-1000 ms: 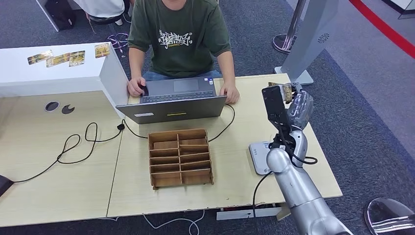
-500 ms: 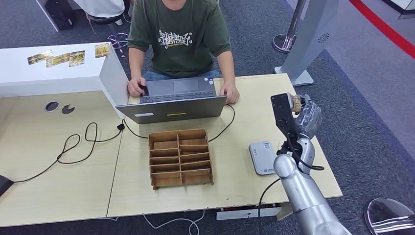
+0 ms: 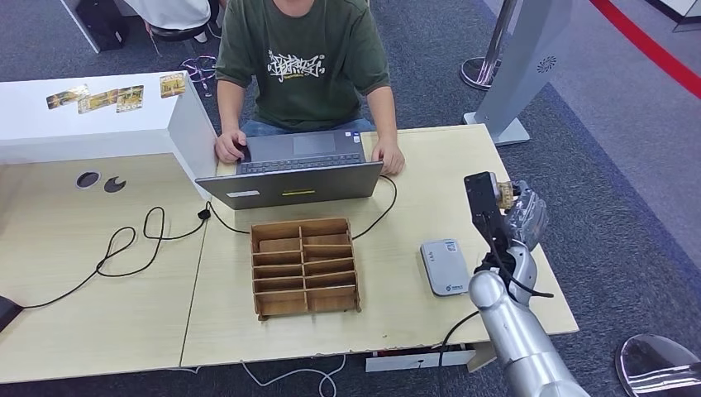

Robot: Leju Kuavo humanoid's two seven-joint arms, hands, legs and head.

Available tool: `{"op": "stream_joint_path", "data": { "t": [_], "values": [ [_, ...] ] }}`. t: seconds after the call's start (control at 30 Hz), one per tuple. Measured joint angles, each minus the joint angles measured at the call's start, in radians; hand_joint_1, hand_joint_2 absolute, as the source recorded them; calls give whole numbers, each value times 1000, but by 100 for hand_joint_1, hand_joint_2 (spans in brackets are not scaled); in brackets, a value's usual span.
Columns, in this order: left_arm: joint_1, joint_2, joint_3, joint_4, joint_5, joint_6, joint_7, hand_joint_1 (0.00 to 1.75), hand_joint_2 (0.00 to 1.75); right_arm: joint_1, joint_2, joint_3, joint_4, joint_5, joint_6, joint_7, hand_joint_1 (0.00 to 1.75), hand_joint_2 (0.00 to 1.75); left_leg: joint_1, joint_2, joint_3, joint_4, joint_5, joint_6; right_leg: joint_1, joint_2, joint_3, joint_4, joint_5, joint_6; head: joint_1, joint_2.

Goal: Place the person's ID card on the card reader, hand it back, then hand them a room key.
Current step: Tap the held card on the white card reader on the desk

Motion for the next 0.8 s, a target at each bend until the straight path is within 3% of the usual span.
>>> {"op": "stream_joint_path", "data": {
  "t": [0.4,0.8],
  "values": [
    [3,0,35,0,0,1,-2,0,0,60,18,10,8,-23,52,2,175,175,0,0,0,0,0,0,0,0,0,0,0,0,0,0],
    [15,0,73,0,0,1,-11,0,0,134,17,67,-118,10,101,52,175,175,0,0,-1,0,0,0,0,0,-1,0,0,0,0,0]
  ]
}}
